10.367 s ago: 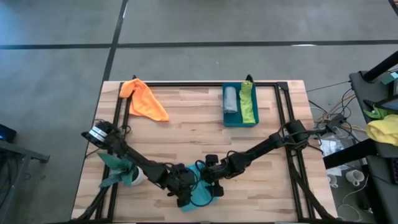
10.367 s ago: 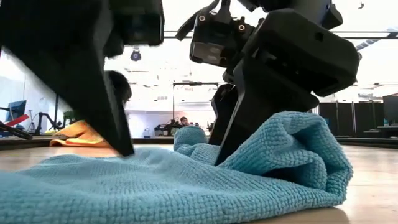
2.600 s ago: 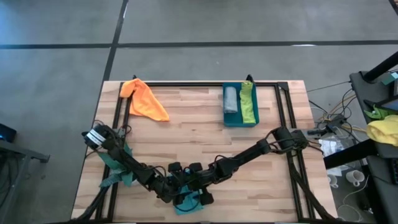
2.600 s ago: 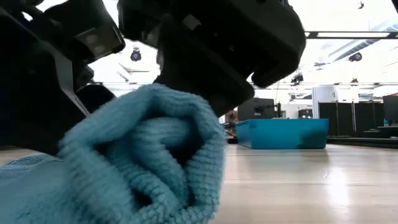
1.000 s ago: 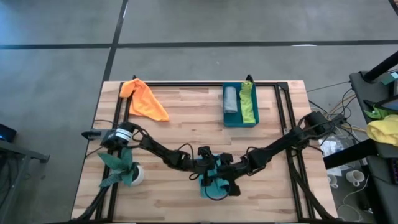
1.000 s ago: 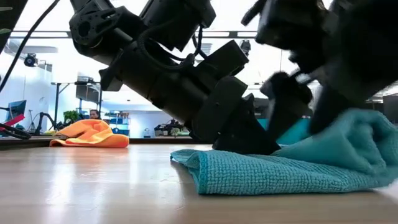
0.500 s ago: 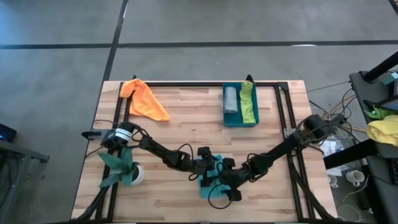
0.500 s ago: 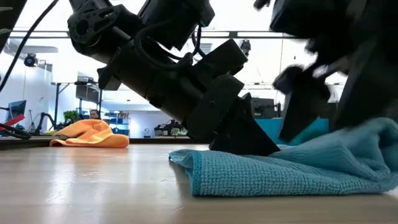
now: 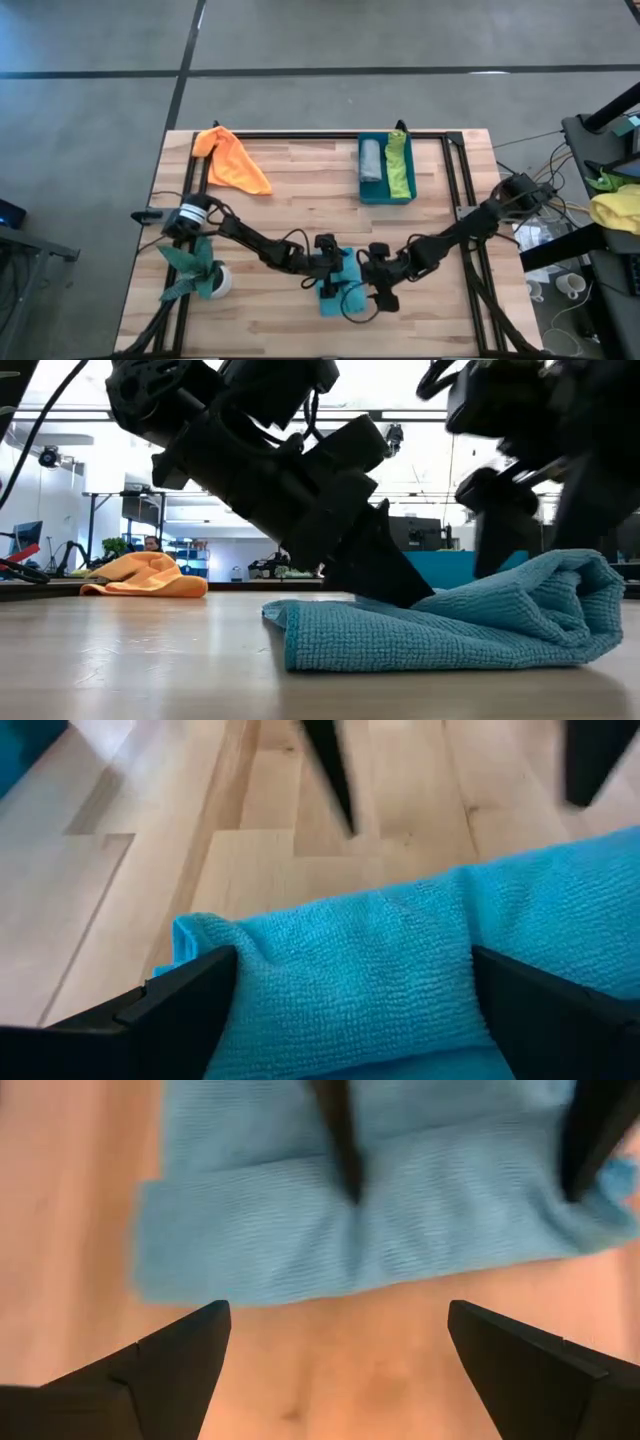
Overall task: Roll microfiber towels into tight, uniform cylinder then place into a basket
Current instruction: Roll the blue towel
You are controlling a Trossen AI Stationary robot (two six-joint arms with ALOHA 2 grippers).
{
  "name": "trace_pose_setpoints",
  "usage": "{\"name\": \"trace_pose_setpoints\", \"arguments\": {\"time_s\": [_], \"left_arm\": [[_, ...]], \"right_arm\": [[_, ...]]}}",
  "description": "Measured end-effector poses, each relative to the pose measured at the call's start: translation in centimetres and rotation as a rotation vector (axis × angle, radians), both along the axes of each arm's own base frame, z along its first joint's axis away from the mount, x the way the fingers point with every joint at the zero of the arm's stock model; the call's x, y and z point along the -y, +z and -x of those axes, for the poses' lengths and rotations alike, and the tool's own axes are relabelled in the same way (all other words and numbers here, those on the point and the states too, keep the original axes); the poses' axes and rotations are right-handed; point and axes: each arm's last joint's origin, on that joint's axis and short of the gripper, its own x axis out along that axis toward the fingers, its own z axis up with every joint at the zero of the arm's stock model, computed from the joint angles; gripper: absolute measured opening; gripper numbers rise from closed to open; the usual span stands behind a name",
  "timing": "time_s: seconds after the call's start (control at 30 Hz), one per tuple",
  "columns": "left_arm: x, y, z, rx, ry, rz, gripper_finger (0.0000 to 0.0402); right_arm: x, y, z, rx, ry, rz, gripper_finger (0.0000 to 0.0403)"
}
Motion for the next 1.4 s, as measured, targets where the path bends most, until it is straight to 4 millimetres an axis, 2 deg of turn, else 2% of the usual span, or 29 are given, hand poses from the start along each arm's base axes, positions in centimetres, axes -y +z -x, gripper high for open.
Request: {"name": "trace_pose_setpoints", "arguments": {"time_s": [0.2, 0.33, 0.53, 0.7, 0.87, 0.97, 1.07, 1.17, 1.4], "left_arm": [[-0.1, 1.8, 0.3, 0.018, 0.010, 0.008, 0.0377], [-0.2, 2.3, 0.5, 0.002, 0.011, 0.003, 0.0377], [-0.3, 4.4, 1.7, -0.042, 0.052, 0.048, 0.0377], [1.0, 6.0, 3.4, -0.084, 0.075, 0.129, 0.0377], [3.3, 4.8, 4.7, -0.150, 0.038, 0.186, 0.0377], [4.3, 3.2, 5.1, -0.196, 0.037, 0.194, 0.0377], [4.3, 1.6, 5.0, -0.233, 0.041, 0.178, 0.0377], [4.2, 0.9, 4.7, -0.240, 0.044, 0.174, 0.0377], [4.2, 0.9, 4.6, -0.250, 0.034, 0.184, 0.0377]], "right_arm": [[0.5, 0.3, -0.8, 0.060, -0.015, -0.019, 0.0370], [0.5, 0.3, -0.8, 0.066, -0.005, -0.016, 0.0370], [1.0, -0.9, 0.2, 0.016, 0.017, 0.025, 0.0370], [1.5, -2.6, 0.2, -0.028, 0.076, 0.090, 0.0370], [2.1, -3.5, -0.7, -0.010, 0.087, 0.102, 0.0370], [2.5, -3.7, -1.2, 0.002, 0.093, 0.104, 0.0370], [2.8, -3.7, -1.4, 0.012, 0.102, 0.105, 0.0370], [2.7, -3.5, -1.6, 0.041, 0.110, 0.103, 0.0370], [2.9, -3.3, -2.1, 0.074, 0.052, 0.085, 0.0370]]}}
